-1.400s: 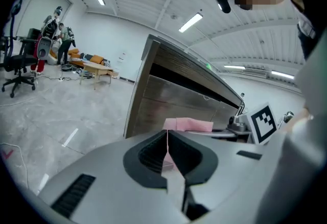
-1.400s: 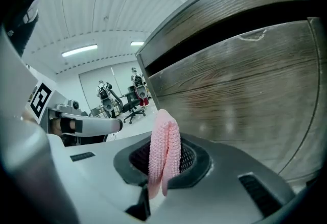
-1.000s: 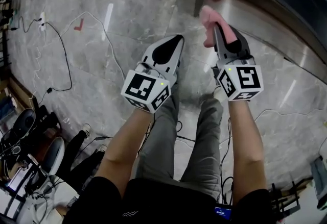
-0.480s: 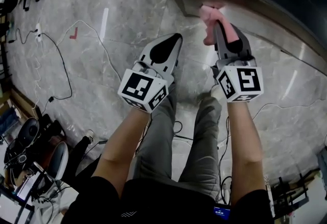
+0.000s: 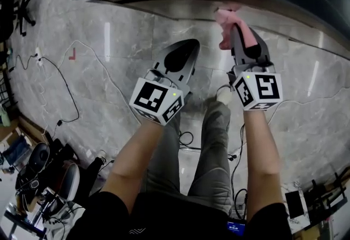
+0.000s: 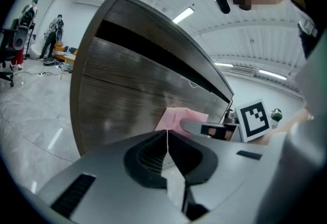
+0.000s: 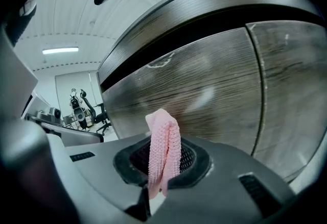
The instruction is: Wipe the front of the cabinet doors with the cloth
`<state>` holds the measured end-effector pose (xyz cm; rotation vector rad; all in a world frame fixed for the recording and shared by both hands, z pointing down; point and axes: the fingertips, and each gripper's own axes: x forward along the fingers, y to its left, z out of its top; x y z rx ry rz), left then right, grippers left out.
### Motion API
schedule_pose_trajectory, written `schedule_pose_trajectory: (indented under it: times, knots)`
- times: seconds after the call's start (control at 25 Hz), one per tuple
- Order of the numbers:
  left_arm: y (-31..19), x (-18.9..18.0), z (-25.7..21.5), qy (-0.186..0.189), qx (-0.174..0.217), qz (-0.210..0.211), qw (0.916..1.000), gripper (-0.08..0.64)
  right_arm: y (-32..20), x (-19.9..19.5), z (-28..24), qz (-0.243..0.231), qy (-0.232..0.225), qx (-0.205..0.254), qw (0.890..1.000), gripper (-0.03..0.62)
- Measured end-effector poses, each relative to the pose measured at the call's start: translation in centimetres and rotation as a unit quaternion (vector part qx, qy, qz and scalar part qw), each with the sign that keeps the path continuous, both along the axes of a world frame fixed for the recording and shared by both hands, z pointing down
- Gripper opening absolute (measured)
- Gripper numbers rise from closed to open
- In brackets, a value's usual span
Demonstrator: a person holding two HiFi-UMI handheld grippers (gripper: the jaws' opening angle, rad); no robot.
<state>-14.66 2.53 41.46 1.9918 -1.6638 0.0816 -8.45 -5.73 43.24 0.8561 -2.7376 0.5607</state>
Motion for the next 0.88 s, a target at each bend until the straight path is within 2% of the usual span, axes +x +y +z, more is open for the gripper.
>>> schedule_pose_trajectory:
  times: [0.2, 0.52, 0.68, 0.88]
  knots:
    - [-1.4, 5.1, -0.6, -0.005, -0.001, 0.027, 0.9996, 0.014, -2.0, 5.8, -0.7, 0.030, -0.002, 0.002, 1.000, 0.044]
    - [-3.4, 9.5, -0.1, -0.008, -0.002, 0.055, 0.9985, 0.014, -5.1, 11.9, 0.4, 0.082, -0.008, -0.004, 0.997, 0.044]
    - [-3.9, 10.8, 0.0, -0.008, -0.001, 0.059, 0.9982, 0.014, -5.8, 13.9, 0.6, 0.097, -0.007, -0.005, 0.995, 0.044]
    - [-3.6, 12.1, 0.3, 0.000, -0.005, 0.060, 0.9982, 0.014, -4.7, 15.1, 0.4, 0.094, -0.010, -0.003, 0.996, 0.044]
